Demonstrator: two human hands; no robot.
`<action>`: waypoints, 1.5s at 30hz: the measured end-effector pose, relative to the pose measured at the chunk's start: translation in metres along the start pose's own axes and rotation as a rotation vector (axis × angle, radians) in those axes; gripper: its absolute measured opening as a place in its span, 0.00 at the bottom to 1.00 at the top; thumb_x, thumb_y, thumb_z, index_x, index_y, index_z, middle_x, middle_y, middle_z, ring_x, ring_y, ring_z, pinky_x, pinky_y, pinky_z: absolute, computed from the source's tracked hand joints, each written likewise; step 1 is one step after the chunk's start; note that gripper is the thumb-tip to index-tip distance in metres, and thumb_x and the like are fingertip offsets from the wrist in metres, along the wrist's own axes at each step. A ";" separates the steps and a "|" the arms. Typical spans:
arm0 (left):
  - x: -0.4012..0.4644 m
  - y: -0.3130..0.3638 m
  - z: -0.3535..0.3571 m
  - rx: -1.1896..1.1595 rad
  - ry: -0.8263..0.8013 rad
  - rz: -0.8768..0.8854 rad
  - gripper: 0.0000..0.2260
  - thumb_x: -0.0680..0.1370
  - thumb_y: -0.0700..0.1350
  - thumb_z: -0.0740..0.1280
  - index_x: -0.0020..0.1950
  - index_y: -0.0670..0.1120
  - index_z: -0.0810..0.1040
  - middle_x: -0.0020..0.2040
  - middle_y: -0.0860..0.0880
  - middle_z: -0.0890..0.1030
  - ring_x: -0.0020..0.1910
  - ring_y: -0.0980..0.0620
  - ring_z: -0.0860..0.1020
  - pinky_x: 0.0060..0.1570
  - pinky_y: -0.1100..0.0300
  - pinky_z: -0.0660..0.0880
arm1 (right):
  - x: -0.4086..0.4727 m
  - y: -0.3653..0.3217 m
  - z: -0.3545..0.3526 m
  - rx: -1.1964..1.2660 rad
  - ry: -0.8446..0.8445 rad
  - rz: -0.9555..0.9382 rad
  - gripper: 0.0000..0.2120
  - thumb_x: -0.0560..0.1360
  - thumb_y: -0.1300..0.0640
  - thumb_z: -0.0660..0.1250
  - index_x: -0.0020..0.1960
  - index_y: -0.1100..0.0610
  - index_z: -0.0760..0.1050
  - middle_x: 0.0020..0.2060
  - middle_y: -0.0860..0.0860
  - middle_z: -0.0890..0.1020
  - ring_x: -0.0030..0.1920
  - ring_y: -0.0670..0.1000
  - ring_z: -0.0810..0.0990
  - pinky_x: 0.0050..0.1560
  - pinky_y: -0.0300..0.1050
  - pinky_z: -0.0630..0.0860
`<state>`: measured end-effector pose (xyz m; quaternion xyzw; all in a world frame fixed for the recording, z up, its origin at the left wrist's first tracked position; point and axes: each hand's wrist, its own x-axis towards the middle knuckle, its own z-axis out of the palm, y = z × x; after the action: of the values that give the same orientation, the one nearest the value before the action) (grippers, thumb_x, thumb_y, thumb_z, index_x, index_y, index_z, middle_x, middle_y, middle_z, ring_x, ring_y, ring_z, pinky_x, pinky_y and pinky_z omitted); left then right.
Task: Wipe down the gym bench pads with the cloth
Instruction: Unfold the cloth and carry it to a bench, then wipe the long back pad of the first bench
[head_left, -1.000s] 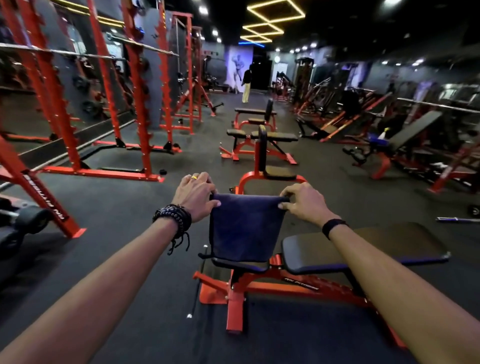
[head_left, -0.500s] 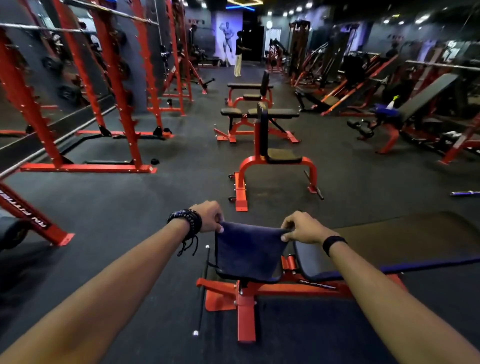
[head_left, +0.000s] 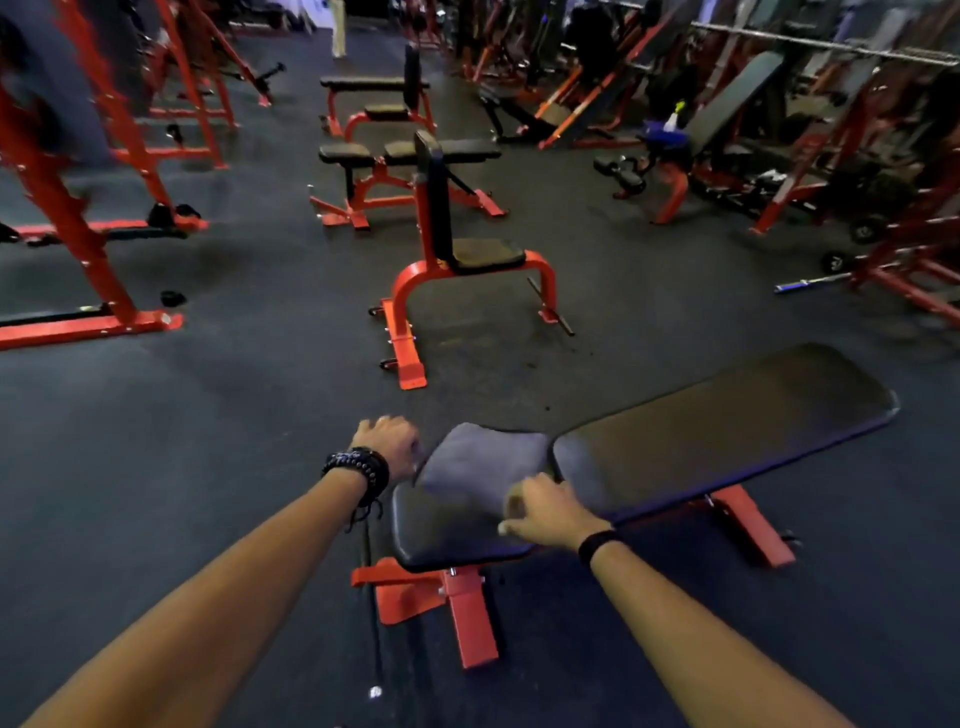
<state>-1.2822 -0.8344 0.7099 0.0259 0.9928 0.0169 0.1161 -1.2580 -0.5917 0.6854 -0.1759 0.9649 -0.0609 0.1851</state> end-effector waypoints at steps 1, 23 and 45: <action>0.003 -0.015 0.008 -0.023 -0.093 0.003 0.15 0.78 0.50 0.65 0.63 0.50 0.77 0.66 0.47 0.75 0.68 0.46 0.72 0.66 0.53 0.66 | 0.008 -0.008 0.012 0.099 -0.069 0.007 0.10 0.74 0.47 0.70 0.46 0.54 0.79 0.50 0.55 0.83 0.55 0.57 0.79 0.48 0.47 0.71; 0.082 -0.107 0.130 -0.227 -0.173 0.208 0.16 0.78 0.49 0.63 0.66 0.49 0.74 0.62 0.48 0.77 0.63 0.47 0.75 0.62 0.53 0.69 | 0.109 -0.060 0.102 0.725 0.212 0.328 0.07 0.76 0.51 0.67 0.42 0.52 0.79 0.41 0.46 0.83 0.46 0.48 0.80 0.49 0.54 0.77; 0.289 -0.064 0.372 -0.263 -0.175 0.024 0.32 0.79 0.64 0.46 0.68 0.41 0.71 0.56 0.40 0.78 0.53 0.37 0.78 0.50 0.45 0.75 | 0.311 -0.006 0.314 0.038 0.318 0.803 0.29 0.73 0.27 0.57 0.64 0.45 0.72 0.64 0.57 0.71 0.63 0.62 0.69 0.59 0.67 0.64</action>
<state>-1.4798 -0.8719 0.2797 0.0237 0.9677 0.1457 0.2043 -1.4076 -0.7261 0.2924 0.2283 0.9721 -0.0282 0.0462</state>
